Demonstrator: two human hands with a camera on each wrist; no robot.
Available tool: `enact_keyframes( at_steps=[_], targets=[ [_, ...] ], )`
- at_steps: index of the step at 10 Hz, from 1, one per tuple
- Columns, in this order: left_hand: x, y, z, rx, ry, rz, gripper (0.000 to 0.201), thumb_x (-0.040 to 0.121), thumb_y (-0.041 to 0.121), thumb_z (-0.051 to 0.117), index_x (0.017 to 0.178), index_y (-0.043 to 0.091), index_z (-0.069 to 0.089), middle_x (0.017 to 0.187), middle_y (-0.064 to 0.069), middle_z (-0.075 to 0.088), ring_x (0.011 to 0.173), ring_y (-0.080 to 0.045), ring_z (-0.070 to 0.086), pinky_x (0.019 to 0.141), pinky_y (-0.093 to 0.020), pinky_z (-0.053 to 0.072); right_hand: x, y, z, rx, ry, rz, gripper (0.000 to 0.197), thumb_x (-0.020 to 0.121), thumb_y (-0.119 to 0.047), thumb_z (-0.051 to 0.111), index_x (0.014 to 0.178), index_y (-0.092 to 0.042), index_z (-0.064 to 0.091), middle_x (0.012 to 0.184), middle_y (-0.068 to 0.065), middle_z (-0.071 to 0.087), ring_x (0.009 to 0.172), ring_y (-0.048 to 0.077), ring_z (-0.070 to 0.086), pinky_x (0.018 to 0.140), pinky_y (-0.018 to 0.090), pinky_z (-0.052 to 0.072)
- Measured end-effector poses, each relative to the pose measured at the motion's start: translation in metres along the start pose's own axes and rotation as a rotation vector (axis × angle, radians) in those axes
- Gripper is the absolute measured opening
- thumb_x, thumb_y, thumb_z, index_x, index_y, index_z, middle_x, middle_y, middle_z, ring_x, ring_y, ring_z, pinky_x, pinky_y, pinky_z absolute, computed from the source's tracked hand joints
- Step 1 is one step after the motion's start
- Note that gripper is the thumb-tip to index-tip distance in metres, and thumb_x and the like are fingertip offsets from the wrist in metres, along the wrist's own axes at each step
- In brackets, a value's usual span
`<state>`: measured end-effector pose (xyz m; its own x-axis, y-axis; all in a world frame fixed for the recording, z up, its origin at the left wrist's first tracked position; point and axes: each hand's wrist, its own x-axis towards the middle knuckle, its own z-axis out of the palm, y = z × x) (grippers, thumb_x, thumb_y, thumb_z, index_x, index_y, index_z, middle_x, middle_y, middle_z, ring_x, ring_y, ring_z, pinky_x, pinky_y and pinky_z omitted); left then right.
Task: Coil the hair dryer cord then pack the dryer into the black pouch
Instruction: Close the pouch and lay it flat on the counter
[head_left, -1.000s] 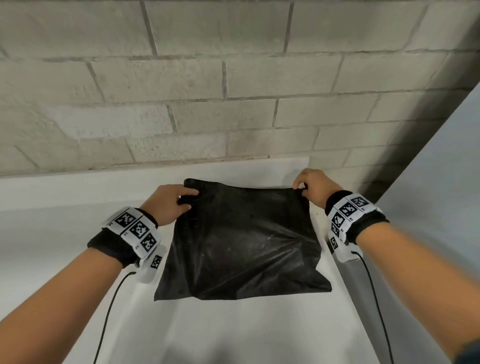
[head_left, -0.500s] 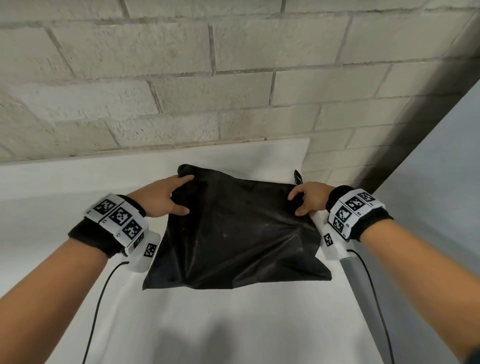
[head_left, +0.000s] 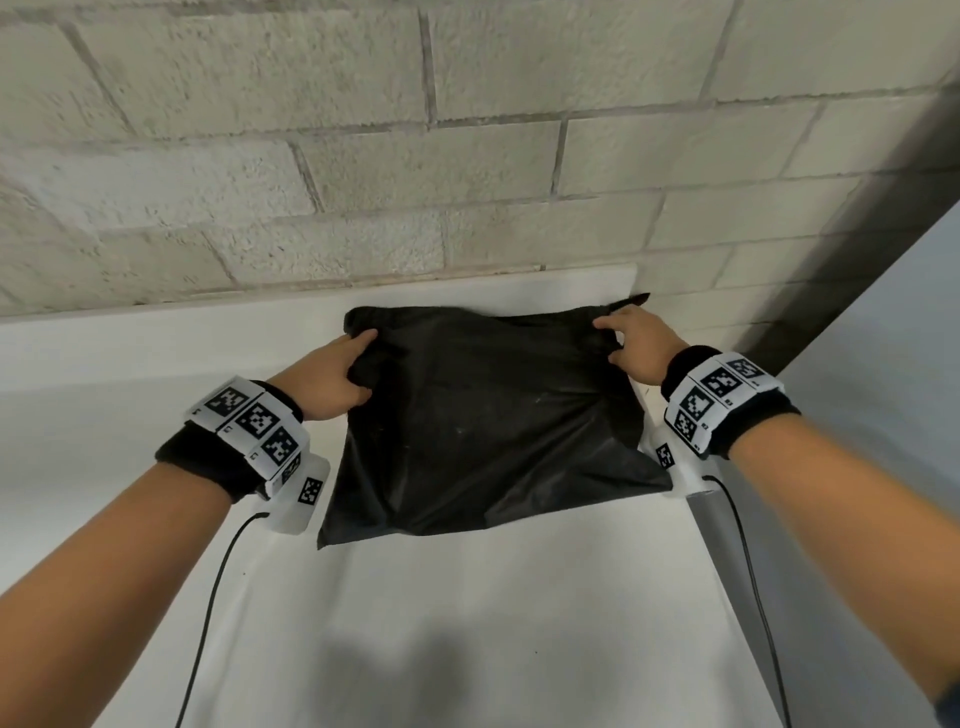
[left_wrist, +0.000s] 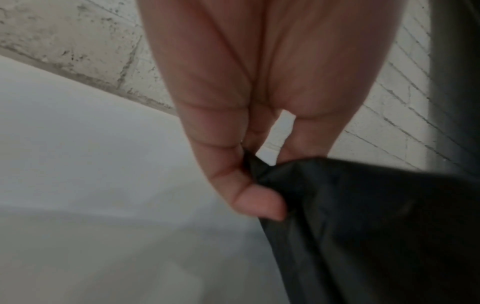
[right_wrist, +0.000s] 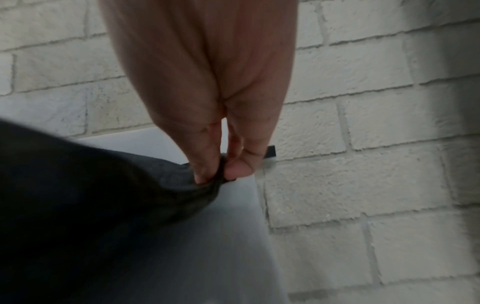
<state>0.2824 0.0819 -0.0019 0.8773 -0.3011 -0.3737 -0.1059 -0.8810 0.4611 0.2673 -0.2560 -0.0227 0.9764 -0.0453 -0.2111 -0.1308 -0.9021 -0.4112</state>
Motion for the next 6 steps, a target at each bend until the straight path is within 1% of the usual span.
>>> enact_keyframes(
  at_steps=[1,2,3,4,5,6],
  targets=[
    [0.007,0.002,0.005,0.051,-0.107,-0.024,0.076,0.085,0.002,0.047,0.146,0.016,0.004,0.152,-0.009,0.019,0.120,-0.026,0.043,0.086,-0.019,0.040,0.000,0.005,0.001,-0.154,-0.209,0.031,0.060,0.091,-0.013,0.053,0.143,-0.010,0.024,0.153,0.015,0.019,0.138,0.031,0.025,0.111,0.031,0.021],
    [0.013,0.003,0.007,0.098,-0.176,-0.067,0.072,0.088,0.009,0.044,0.146,0.022,0.003,0.142,-0.013,0.033,0.089,-0.023,0.050,0.064,-0.022,0.043,-0.003,0.002,-0.001,-0.185,-0.290,0.051,0.057,0.094,-0.019,0.047,0.144,-0.011,0.021,0.153,0.014,0.021,0.138,0.030,0.027,0.111,0.032,0.022],
    [0.016,0.002,0.010,0.113,-0.190,-0.103,0.069,0.089,0.013,0.045,0.145,0.028,0.008,0.128,-0.013,0.047,0.085,-0.024,0.050,0.068,-0.027,0.043,-0.008,0.001,-0.004,-0.138,-0.256,0.060,0.051,0.094,-0.015,0.045,0.142,-0.009,0.028,0.150,0.014,0.030,0.136,0.029,0.031,0.110,0.031,0.024],
    [0.008,-0.001,0.010,0.096,-0.126,-0.099,0.071,0.085,0.014,0.051,0.145,0.026,0.014,0.135,-0.013,0.045,0.101,-0.028,0.051,0.081,-0.032,0.045,-0.023,-0.005,-0.015,-0.093,-0.185,0.068,0.047,0.092,-0.014,0.048,0.138,-0.009,0.038,0.146,0.013,0.038,0.133,0.028,0.036,0.111,0.032,0.025],
    [-0.005,-0.006,0.006,0.096,-0.006,-0.099,0.070,0.084,0.021,0.057,0.144,0.023,0.020,0.138,-0.017,0.040,0.124,-0.033,0.042,0.104,-0.037,0.034,-0.045,-0.014,-0.025,-0.085,-0.158,0.043,0.044,0.092,-0.015,0.048,0.135,-0.009,0.042,0.138,0.014,0.046,0.128,0.028,0.041,0.109,0.030,0.027],
    [-0.029,0.004,-0.003,0.086,0.015,-0.058,0.062,0.087,0.024,0.055,0.142,0.022,0.026,0.140,-0.015,0.039,0.128,-0.030,0.038,0.107,-0.033,0.028,-0.076,-0.032,-0.032,-0.056,-0.115,-0.004,0.040,0.092,-0.015,0.049,0.132,-0.010,0.044,0.134,0.014,0.050,0.124,0.027,0.044,0.105,0.028,0.029]
  ],
)
